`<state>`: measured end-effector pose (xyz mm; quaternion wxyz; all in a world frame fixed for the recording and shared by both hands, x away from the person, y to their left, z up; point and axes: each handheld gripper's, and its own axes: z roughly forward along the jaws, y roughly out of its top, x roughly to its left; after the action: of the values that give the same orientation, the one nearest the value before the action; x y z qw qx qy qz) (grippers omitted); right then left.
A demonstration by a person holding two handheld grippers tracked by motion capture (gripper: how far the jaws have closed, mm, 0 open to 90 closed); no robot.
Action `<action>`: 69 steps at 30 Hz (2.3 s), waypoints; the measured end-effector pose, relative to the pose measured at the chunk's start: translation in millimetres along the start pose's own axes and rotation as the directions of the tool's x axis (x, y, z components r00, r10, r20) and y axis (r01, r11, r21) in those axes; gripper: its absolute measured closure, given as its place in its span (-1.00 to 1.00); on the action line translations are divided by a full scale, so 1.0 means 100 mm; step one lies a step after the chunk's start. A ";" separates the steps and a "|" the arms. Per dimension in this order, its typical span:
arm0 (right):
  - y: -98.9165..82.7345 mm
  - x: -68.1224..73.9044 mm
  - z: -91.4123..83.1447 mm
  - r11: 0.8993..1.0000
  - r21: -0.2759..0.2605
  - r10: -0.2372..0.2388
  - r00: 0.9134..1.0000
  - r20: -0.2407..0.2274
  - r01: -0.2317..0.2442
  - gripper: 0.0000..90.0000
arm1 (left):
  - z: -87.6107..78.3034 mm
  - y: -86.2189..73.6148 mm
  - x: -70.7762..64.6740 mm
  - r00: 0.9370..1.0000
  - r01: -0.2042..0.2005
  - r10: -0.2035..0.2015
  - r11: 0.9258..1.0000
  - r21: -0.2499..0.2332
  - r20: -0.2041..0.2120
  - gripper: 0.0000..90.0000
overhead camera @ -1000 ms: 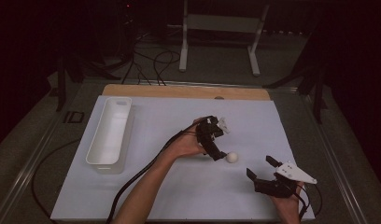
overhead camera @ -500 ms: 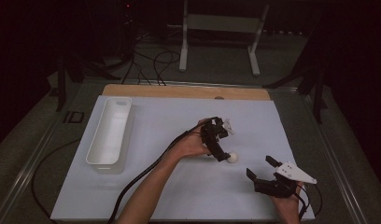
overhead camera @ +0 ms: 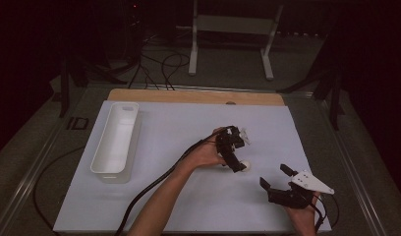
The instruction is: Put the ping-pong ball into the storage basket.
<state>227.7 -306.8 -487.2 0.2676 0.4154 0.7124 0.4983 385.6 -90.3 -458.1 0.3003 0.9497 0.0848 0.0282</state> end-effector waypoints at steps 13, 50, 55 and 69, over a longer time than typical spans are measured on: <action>0.00 -0.01 -0.01 1.000 -0.005 0.003 1.000 0.004 -0.003 -0.82 | 0.09 0.02 -0.01 1.000 0.003 -0.003 1.000 0.015 0.013 -1.00; 0.00 -0.02 -0.02 1.000 -0.003 0.000 1.000 0.003 0.000 -0.82 | 0.38 0.12 -0.09 0.999 -0.025 0.021 0.992 0.125 0.034 -0.65; 0.00 -0.02 -0.02 1.000 -0.003 0.001 1.000 0.002 -0.001 -0.82 | 0.43 0.12 -0.08 0.999 -0.016 0.011 0.992 0.122 0.038 -0.39; 0.00 -0.02 -0.02 1.000 0.000 -0.001 1.000 0.004 0.001 -0.82 | 0.48 0.09 -0.09 0.998 -0.014 0.006 0.991 0.136 0.061 0.13</action>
<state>227.2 -309.2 -487.0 0.2693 0.4160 0.7120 0.4975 383.1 -126.4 -492.0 0.2369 0.9688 0.0729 -0.0049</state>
